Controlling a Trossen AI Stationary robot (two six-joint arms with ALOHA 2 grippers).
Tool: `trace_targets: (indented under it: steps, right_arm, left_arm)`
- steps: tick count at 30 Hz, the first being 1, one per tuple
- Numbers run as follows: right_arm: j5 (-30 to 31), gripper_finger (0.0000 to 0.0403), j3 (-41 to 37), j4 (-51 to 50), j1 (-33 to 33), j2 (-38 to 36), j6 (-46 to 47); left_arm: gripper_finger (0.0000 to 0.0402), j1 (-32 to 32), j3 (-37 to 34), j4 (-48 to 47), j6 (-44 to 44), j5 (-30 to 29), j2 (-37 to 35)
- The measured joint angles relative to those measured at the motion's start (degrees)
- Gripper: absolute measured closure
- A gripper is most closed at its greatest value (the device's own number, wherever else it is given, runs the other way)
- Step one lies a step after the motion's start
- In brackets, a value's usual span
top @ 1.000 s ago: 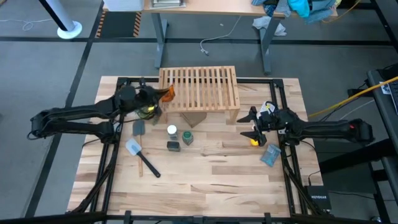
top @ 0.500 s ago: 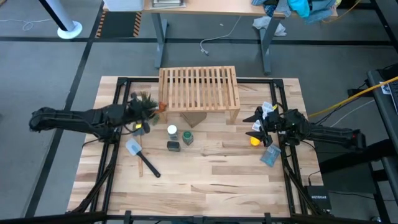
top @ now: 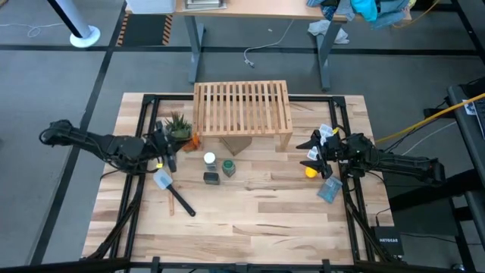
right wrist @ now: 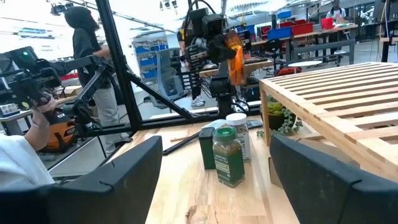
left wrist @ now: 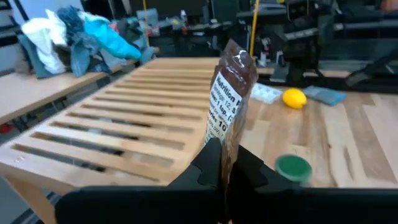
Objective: Shelf spices
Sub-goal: Remove the orange seasoning bag from the shelf to the table
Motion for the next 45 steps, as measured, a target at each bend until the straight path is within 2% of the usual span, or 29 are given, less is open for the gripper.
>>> trace_targets:
  steps: [9, 17, 22, 30, 39, 45]
  right_arm:
    - [-2.43, 0.0100, 0.00, 0.22, 0.00, 0.00, 0.00]
    - [-2.43, 0.0100, 0.02, 0.24, 0.00, 0.00, 0.28]
    - [-2.43, 0.0100, 0.02, 0.28, 0.00, 0.00, 0.35]
    - [-2.43, 0.0100, 0.04, 0.26, 0.00, 0.00, 0.42]
    - [-2.44, 0.0100, 0.04, 0.24, 0.00, 0.00, 0.42]
    - [-2.46, 0.0100, 0.04, 0.22, 0.00, 0.00, 0.42]
  left_arm:
    - [0.0401, -11.92, -2.32, -2.86, -8.62, -14.52, 3.72]
    - [0.0401, -21.01, -7.55, -2.23, -22.48, -20.95, 7.46]
    - [0.0401, -24.96, -10.63, -0.48, -32.37, -22.85, 11.67]
    - [0.0401, -26.78, -12.48, 3.81, -40.74, -25.00, 21.31]
    - [0.0401, -26.73, -12.46, 12.99, -41.42, -25.27, 32.99]
    - [0.0401, -26.73, -12.44, 15.77, -41.58, -26.71, 37.44]
